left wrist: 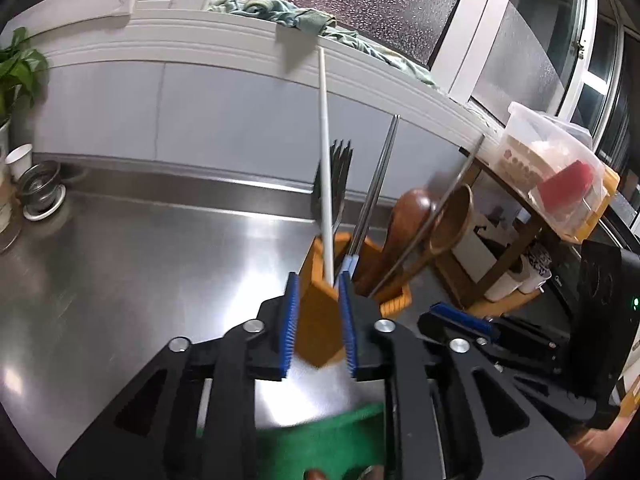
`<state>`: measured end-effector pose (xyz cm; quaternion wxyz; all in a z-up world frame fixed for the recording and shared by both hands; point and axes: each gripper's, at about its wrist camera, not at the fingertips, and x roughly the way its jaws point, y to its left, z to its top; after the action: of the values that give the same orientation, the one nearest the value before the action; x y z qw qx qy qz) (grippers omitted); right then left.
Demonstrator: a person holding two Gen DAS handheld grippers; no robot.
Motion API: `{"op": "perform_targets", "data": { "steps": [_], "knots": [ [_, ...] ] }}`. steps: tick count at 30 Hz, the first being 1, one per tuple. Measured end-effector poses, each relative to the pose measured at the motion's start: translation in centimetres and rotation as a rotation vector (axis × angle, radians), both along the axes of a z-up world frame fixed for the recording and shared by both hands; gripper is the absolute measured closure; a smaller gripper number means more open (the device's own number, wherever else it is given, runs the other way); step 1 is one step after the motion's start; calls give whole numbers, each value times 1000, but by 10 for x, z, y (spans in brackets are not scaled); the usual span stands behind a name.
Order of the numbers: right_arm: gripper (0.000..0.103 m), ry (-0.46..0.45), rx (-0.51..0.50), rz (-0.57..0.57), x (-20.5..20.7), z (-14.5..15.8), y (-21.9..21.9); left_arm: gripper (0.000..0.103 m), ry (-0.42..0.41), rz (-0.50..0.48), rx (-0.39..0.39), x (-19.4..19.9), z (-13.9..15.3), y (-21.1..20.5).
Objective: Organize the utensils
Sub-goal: 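Release the white chopstick with the left tool while the right tool releases the wooden spoon, then grasp a wooden-handled spoon with the left tool while the right tool grasps a white chopstick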
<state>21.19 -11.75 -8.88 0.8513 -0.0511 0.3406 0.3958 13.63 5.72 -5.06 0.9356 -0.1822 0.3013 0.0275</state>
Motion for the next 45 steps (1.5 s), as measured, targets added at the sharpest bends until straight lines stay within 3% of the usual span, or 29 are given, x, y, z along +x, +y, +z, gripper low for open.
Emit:
{"op": "perform_targets", "data": {
  "steps": [2, 4, 9, 14, 19, 21, 22, 23, 24, 25, 27, 29, 33, 45],
  "knots": [
    [69, 13, -1, -7, -7, 3, -9, 75, 11, 16, -7, -12, 0, 2],
    [45, 35, -14, -17, -11, 5, -17, 64, 43, 34, -34, -24, -2, 6],
    [28, 164, -76, -22, -25, 3, -37, 38, 153, 25, -139, -53, -11, 8],
    [27, 385, -112, -7, -37, -10, -53, 33, 267, -19, -177, -73, -18, -3],
    [27, 535, -114, 7, -52, -21, -62, 33, 382, -102, -221, -85, -28, -19],
    [33, 596, -123, 5, -57, -27, -64, 35, 412, -129, -241, -89, -32, -25],
    [46, 622, -128, 7, -59, -30, -64, 35, 427, -136, -243, -89, -34, -28],
    [53, 643, -140, 11, -62, -33, -64, 45, 442, -141, -250, -89, -36, -30],
    [68, 667, -160, 8, -65, -38, -63, 59, 461, -153, -270, -90, -40, -33],
    [78, 680, -176, -3, -66, -41, -63, 65, 480, -162, -284, -90, -43, -35],
    [85, 704, -222, -43, -68, -49, -62, 84, 523, -175, -264, -88, -50, -43],
    [85, 722, -252, -83, -69, -56, -64, 89, 572, -165, -227, -89, -57, -47],
    [86, 722, -289, -131, -70, -63, -62, 89, 596, -167, -231, -91, -61, -51],
    [93, 640, -475, -133, -81, -64, -45, 89, 704, -190, -170, -82, -77, -63]
  ]
}}
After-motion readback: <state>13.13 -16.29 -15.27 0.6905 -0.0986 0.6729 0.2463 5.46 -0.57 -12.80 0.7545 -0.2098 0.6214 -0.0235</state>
